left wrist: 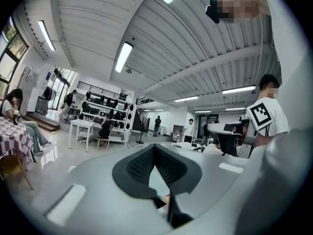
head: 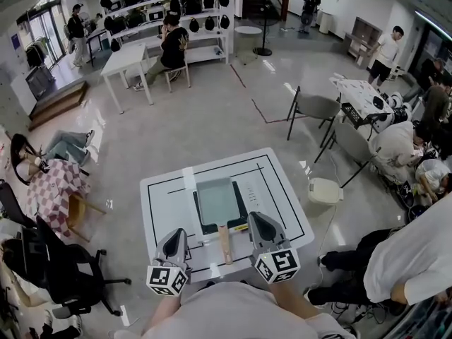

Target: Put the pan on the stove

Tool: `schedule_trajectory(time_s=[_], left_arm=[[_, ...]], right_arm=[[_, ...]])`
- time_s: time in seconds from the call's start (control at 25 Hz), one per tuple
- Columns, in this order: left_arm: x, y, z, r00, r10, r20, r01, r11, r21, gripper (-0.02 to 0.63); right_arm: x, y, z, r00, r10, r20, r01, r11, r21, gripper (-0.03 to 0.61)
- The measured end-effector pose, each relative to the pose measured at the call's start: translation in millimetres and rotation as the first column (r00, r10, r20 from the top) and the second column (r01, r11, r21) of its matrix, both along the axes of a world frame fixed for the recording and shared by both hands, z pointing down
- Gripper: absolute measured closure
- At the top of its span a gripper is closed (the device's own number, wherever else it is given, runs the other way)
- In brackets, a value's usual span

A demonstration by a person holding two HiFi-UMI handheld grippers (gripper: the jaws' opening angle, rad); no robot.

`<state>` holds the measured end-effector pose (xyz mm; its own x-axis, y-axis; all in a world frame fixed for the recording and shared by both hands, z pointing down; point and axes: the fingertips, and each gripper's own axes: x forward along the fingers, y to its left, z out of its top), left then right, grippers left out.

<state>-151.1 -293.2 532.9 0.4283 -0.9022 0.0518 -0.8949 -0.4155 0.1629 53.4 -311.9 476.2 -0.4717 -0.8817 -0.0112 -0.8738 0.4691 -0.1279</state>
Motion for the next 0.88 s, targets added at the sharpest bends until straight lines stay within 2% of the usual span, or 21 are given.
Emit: schedule_trajectory(time_s=[0.6,0.88], left_arm=[[0.7,4.1,-6.4,1.0,0.004,0.006,-0.004,1.0,0.02,0.604],[-1.3,5.0,-5.9,1.0,0.007,0.012,-0.008,0.999,0.034,0.604]], right_arm=[[-20.4,8.5,-6.3,0.998,-0.059,0.005,0.059,0.998,0.006,0.571],[-20.6,8.4,2.1,0.998,-0.054,0.011,0.054,0.999,-0.005,0.571]])
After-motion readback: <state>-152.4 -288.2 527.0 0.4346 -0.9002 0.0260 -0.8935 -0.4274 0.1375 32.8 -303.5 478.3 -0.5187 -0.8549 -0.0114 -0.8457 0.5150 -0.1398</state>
